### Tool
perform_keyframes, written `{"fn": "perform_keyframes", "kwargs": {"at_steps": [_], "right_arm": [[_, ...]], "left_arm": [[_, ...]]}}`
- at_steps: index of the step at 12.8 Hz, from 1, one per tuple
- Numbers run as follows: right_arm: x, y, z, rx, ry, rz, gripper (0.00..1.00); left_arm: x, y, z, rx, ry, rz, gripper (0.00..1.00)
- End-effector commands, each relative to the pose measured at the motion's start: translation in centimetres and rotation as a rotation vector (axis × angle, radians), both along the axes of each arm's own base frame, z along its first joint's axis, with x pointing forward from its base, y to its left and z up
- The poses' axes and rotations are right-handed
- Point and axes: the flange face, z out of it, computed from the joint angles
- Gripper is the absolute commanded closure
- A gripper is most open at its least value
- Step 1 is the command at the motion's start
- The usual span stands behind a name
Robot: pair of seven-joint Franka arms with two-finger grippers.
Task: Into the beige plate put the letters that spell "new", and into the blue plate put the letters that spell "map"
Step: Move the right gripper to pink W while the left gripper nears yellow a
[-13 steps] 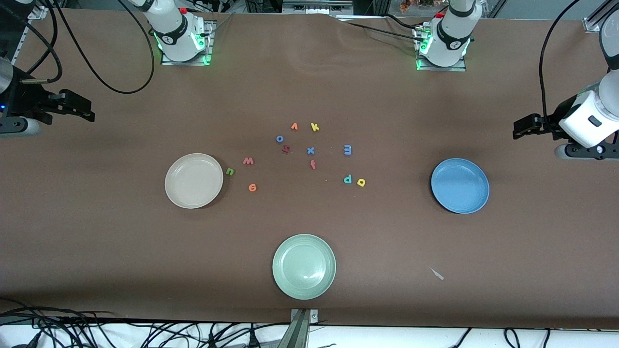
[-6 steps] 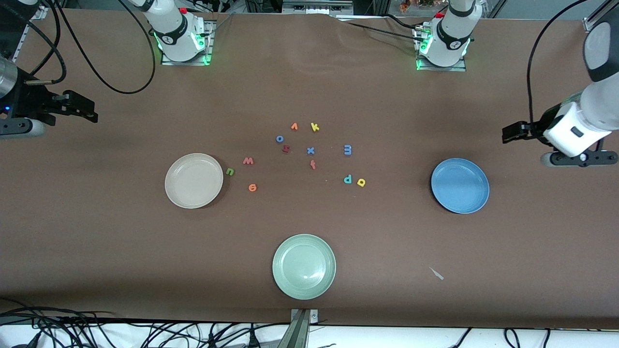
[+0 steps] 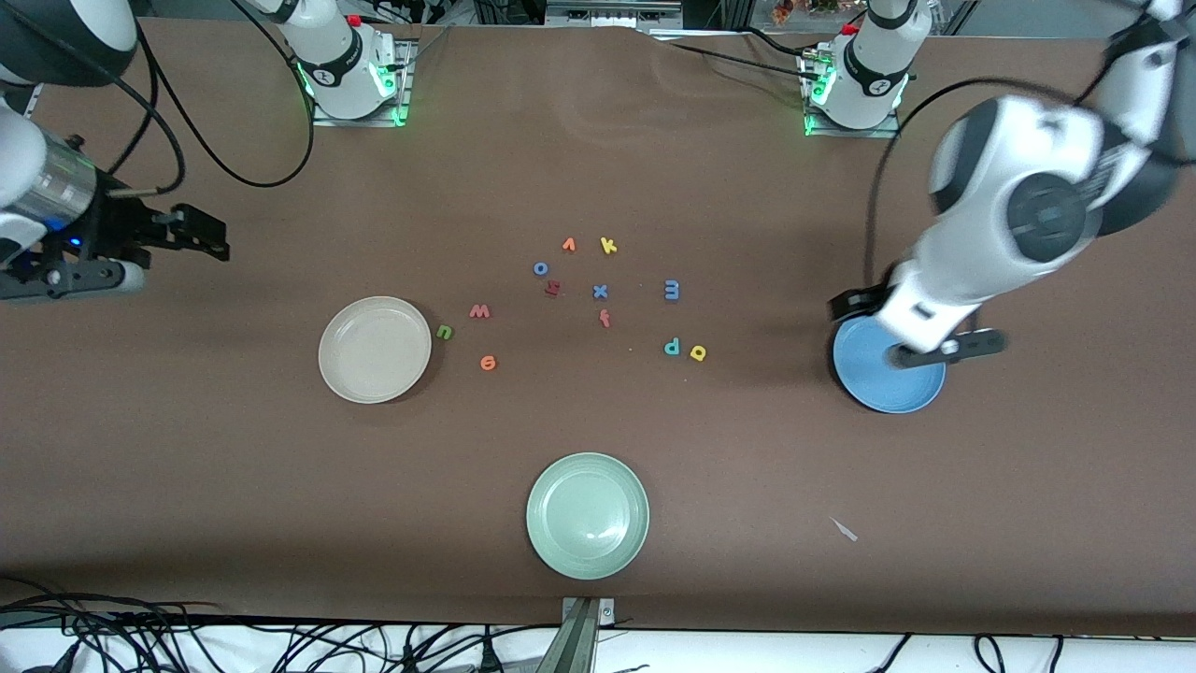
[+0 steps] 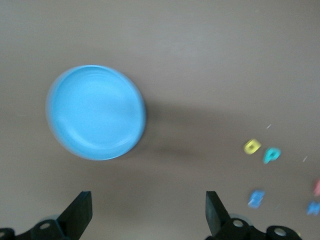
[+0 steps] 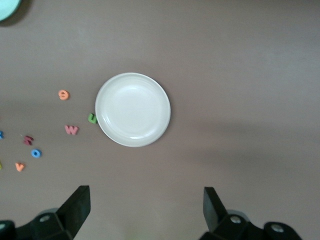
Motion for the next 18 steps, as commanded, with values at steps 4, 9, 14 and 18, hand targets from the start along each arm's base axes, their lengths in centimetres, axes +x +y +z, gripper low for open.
{"fn": "perform_keyframes", "kwargs": {"at_steps": [4,9,14,18], "right_arm": [[-0.1,8.1,-10.0,0.03,-0.017,-0.133,0.0],[-4.3,15.8,-21.8,0.071,-0.092,-0.297,0.0],[-6.7,21.9,-28.5,-0.012,-0.093,-0.401,0.0],[-8.4,23.3,-32.3,0.002,-0.084,-0.406,0.0]], "left_arm": [[1.7,-7.8,-11.8,-0.058,-0.044,0.212,0.0],[0.5,-12.6,-20.8,-0.041,-0.092,0.46,0.0],[-1.4,-14.8,-23.5,-0.005,-0.059,0.599,0.0],[-2.4,-15.8,-24.6,0.018,-0.041,0.691,0.11]]}}
